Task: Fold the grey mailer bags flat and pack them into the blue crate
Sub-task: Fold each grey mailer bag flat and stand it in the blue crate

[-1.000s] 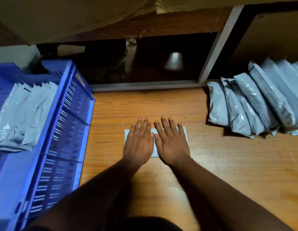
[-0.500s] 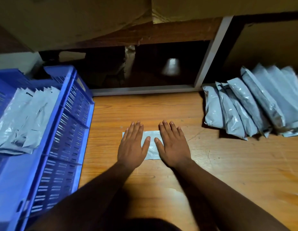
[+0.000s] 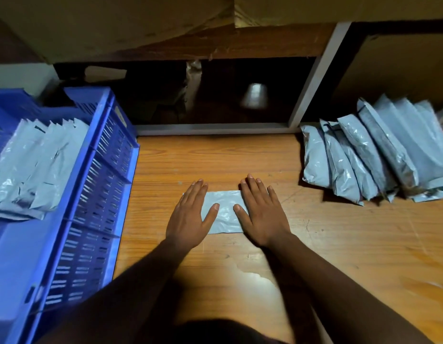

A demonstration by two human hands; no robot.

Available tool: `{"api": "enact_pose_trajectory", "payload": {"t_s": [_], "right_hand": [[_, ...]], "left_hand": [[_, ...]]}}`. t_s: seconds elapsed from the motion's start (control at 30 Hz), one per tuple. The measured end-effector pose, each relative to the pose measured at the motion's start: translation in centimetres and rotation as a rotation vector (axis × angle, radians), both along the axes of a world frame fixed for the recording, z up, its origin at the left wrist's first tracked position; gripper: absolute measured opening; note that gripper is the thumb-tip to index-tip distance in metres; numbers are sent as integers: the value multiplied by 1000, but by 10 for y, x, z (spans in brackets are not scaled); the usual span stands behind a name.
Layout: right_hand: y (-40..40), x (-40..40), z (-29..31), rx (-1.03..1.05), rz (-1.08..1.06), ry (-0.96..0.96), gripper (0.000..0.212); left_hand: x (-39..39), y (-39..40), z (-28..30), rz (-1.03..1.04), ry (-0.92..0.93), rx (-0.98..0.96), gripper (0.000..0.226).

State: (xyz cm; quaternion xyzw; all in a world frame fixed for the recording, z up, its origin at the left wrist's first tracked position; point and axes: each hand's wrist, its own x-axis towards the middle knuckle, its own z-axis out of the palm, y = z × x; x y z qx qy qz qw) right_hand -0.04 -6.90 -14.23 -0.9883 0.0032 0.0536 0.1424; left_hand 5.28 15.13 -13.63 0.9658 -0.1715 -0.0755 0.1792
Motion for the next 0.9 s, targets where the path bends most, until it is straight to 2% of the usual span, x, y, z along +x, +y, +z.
{"api": "enact_pose_trajectory", "payload": {"t_s": [0.13, 0.33, 0.43, 0.53, 0.67, 0.8, 0.9], "right_hand": [[-11, -12, 0, -33, -76, 8, 70], [-10, -5, 16, 54, -82, 106, 73], [2, 0, 23, 45, -81, -30, 66], [26, 9, 13, 25, 37, -100, 57], [38, 9, -3, 34, 41, -82, 57], [39, 12, -7, 9, 32, -92, 57], [39, 14, -10, 5, 30, -71, 57]], "left_hand": [[-3, 7, 0, 15, -50, 131, 87], [-1, 10, 4, -3, -7, 81, 94], [-1, 4, 16, -82, -160, 88, 77], [1, -17, 16, -195, -292, 29, 58], [-2, -30, -3, -217, -288, 113, 60], [-2, -31, -9, -226, -410, 74, 49], [-2, -32, -8, -229, -398, 61, 49]]}}
